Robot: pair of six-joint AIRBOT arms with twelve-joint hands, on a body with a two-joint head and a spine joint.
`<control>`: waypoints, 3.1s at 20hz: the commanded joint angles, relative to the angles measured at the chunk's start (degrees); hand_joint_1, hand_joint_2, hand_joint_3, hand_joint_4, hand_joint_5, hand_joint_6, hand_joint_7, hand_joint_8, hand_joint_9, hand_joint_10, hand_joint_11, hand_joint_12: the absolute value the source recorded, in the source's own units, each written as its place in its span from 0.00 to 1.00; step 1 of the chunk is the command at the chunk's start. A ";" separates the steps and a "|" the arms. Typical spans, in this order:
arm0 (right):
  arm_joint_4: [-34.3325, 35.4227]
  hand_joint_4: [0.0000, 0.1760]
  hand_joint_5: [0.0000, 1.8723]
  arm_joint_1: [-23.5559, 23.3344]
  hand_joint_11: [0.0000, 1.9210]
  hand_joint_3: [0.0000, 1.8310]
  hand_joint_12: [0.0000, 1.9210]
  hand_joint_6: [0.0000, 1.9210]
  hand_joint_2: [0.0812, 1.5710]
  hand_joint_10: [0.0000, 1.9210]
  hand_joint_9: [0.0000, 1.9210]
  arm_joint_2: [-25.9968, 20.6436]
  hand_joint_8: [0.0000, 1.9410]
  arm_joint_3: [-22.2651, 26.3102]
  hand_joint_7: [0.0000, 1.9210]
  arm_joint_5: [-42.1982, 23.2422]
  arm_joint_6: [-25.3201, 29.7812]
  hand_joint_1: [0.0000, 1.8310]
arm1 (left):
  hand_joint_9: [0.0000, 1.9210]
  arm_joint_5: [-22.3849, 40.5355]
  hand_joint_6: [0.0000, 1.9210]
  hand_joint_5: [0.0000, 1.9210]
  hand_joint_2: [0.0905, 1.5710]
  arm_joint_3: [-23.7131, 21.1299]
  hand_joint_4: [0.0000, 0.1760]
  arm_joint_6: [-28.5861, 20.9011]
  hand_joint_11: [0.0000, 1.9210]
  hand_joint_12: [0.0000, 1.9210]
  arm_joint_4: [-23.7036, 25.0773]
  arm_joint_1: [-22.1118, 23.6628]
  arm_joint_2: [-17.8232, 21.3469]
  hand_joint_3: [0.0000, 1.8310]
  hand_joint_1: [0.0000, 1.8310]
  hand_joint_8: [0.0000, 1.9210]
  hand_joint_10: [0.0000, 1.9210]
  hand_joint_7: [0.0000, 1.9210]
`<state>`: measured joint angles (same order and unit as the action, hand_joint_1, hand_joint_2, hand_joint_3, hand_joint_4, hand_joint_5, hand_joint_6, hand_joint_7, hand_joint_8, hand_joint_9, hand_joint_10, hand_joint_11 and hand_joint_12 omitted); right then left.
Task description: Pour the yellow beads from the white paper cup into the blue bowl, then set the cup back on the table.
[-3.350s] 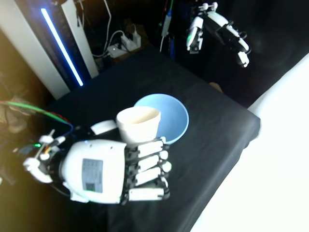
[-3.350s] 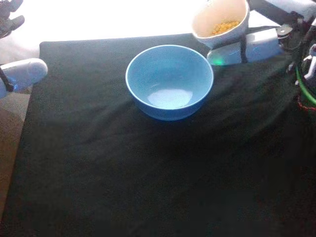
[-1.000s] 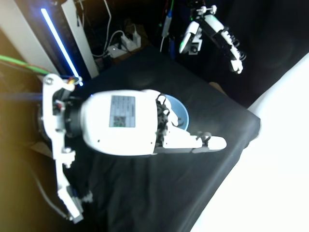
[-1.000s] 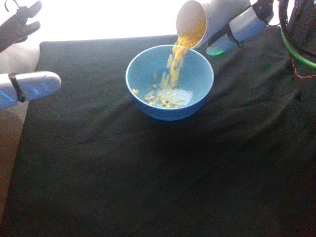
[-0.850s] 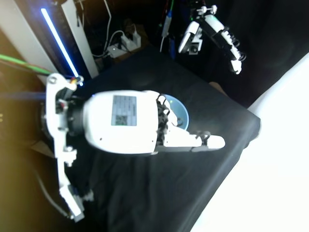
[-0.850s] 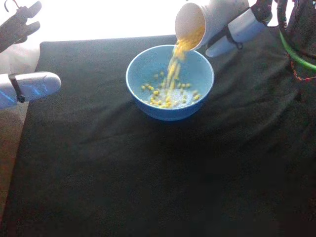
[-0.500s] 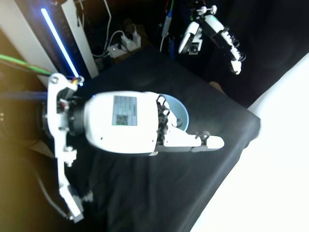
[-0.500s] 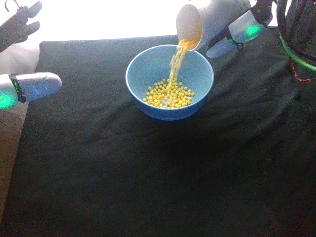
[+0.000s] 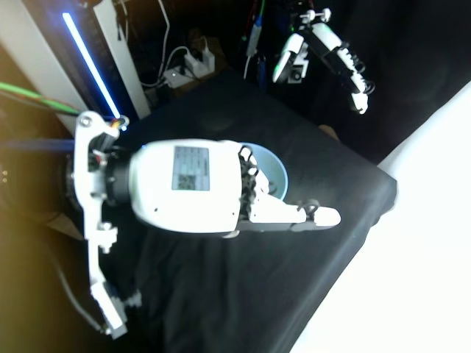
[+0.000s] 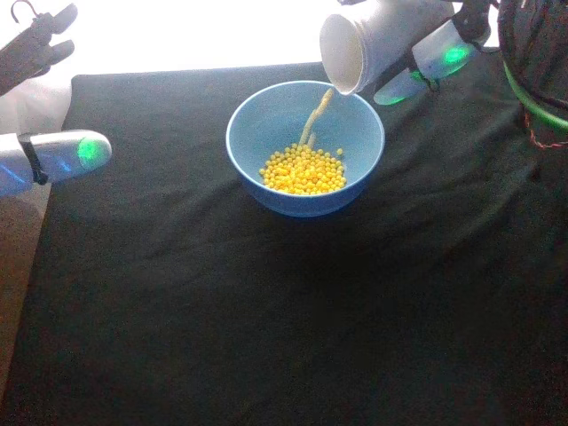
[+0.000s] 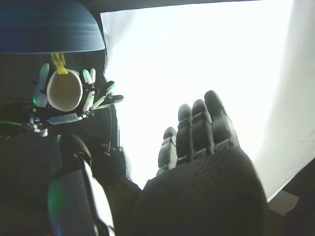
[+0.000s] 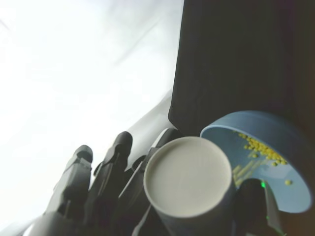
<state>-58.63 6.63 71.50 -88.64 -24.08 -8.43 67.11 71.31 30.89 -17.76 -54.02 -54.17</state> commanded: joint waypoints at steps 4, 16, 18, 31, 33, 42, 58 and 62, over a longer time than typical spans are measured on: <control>2.29 1.00 0.53 -1.18 0.00 0.00 0.00 0.49 0.69 0.00 0.27 -0.57 0.00 0.18 0.60 -3.12 -0.15 0.55 | 0.07 7.13 0.00 0.03 0.51 0.51 0.99 -0.34 0.00 0.25 -0.82 0.63 0.12 0.00 0.29 0.00 0.00 0.11; 34.23 1.00 0.56 7.20 0.00 0.00 0.32 0.45 0.67 0.00 0.25 -5.54 0.01 -2.84 0.53 -17.58 -0.83 0.57 | 0.07 7.17 0.00 0.03 0.49 0.45 0.89 -0.37 0.00 0.22 -0.91 0.61 0.00 0.00 0.27 0.00 0.00 0.12; 41.37 1.00 0.57 10.64 0.00 0.00 0.28 0.43 0.66 0.00 0.24 -5.70 0.00 -3.82 0.51 -21.50 -0.83 0.57 | 0.08 7.14 0.00 0.03 0.51 0.44 0.96 -0.38 0.00 0.24 -0.93 0.61 0.00 0.00 0.28 0.00 0.00 0.12; 69.45 1.00 0.56 29.65 0.00 0.00 0.01 0.02 0.68 0.00 0.21 -0.64 0.00 -8.45 0.45 -38.74 2.94 0.33 | 0.08 7.13 0.00 0.01 0.52 0.42 1.00 -0.40 0.00 0.25 -0.95 0.37 -0.01 0.00 0.26 0.00 0.00 0.11; 73.39 1.00 0.55 32.14 0.00 0.00 0.00 0.00 0.69 0.00 0.16 0.30 0.00 -8.78 0.42 -41.65 4.52 0.28 | 0.07 7.13 0.00 0.01 0.53 0.38 1.00 -0.42 0.00 0.23 -0.94 0.36 -0.01 0.00 0.25 0.00 0.00 0.11; 81.18 1.00 0.48 39.64 0.00 0.01 0.00 0.00 0.73 0.00 0.10 4.78 0.00 -11.04 0.29 -45.49 9.37 0.17 | 0.09 7.20 0.00 0.02 0.54 0.22 1.00 -0.53 0.00 0.29 -0.95 0.15 -0.02 0.00 0.26 0.00 0.00 0.12; 77.55 0.99 0.13 41.19 0.01 0.01 0.01 0.00 0.65 0.00 0.06 7.02 0.00 -11.51 0.14 -40.19 -0.98 0.00 | 0.08 7.23 0.00 0.02 0.55 0.08 1.00 -0.59 0.00 0.28 -0.88 -0.42 -0.30 0.00 0.25 0.00 0.00 0.10; 77.36 1.00 0.13 41.44 0.02 0.01 0.01 0.00 0.70 0.00 0.07 6.94 0.00 -11.52 0.14 -40.16 -0.82 0.00 | 0.07 7.27 0.00 0.00 0.55 0.16 1.00 -0.59 0.00 0.27 -0.85 -0.54 -0.26 0.00 0.23 0.00 0.00 0.11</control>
<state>17.76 48.10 78.89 -99.81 -57.56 -9.69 67.13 71.29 30.76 -17.89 -54.63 -54.52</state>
